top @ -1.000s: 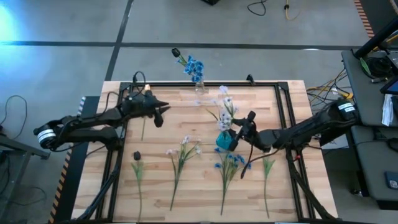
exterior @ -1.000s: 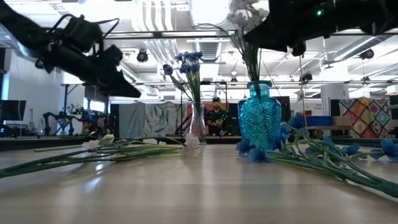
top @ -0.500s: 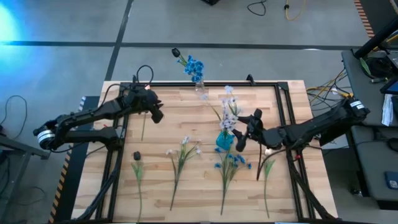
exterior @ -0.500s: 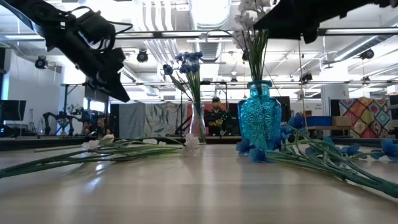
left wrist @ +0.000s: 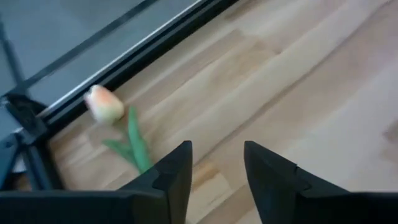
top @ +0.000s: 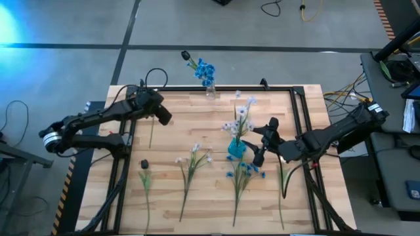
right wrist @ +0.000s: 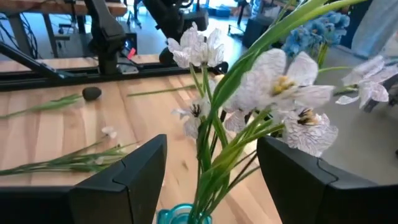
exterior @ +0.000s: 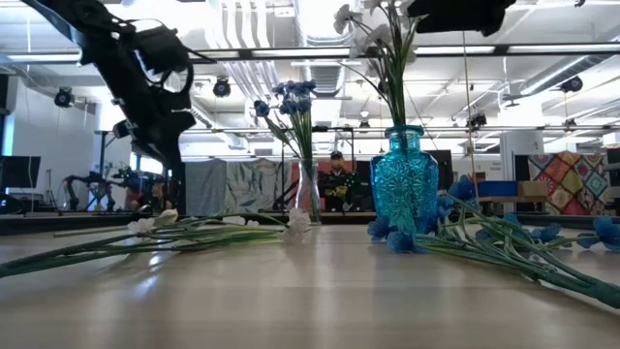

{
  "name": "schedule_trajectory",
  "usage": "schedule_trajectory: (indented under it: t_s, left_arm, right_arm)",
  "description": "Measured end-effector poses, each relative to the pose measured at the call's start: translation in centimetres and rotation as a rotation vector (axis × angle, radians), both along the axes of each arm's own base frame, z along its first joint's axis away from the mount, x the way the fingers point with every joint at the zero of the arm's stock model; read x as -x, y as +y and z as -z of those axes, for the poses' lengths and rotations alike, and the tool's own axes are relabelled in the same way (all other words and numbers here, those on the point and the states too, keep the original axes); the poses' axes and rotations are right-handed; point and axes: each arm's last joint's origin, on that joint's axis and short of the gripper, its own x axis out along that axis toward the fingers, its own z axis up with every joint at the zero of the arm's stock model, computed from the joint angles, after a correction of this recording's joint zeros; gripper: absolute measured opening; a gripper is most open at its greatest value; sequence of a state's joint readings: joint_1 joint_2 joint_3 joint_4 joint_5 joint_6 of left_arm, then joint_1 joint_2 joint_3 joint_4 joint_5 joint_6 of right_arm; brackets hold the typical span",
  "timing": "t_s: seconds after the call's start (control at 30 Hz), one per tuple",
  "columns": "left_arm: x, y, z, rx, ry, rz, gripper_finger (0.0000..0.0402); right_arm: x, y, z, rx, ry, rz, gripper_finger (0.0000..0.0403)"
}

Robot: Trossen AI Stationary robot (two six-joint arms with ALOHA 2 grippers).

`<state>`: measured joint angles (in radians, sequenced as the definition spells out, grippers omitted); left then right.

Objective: Sort flowers into vase by color
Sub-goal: Put the top white flowers into the blue vase, then put the top white tulip into the blue vase

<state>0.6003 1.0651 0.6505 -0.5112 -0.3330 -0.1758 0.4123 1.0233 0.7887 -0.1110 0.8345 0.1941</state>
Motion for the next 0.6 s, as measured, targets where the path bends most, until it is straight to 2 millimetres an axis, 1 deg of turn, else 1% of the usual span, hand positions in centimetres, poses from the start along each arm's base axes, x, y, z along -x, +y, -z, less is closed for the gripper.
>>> schedule_trajectory:
  t_s: [0.1,0.2,0.37,0.5,0.6]
  left_arm:
    - [-0.7,0.5,-0.1,0.033,0.059,-0.007,0.0152]
    - [-1.3,0.9,0.1,0.083,0.133,-0.004,0.0167]
    - [-2.0,1.4,0.2,0.125,0.202,0.002,0.0176]
    - [-1.9,1.4,0.7,0.133,0.214,0.000,0.0177]
    - [-1.5,1.3,1.0,0.144,0.223,-0.005,0.0174]
  right_arm:
    - [0.2,0.1,-0.6,-0.016,0.029,0.003,0.0242]
    - [0.8,0.4,-1.3,-0.043,0.109,-0.014,0.0242]
    - [2.2,0.5,-2.1,-0.100,0.236,0.019,0.0239]
    - [3.5,0.2,-1.7,-0.127,0.332,0.069,0.0222]
    - [4.0,0.0,-0.5,-0.157,0.386,0.110,0.0197]
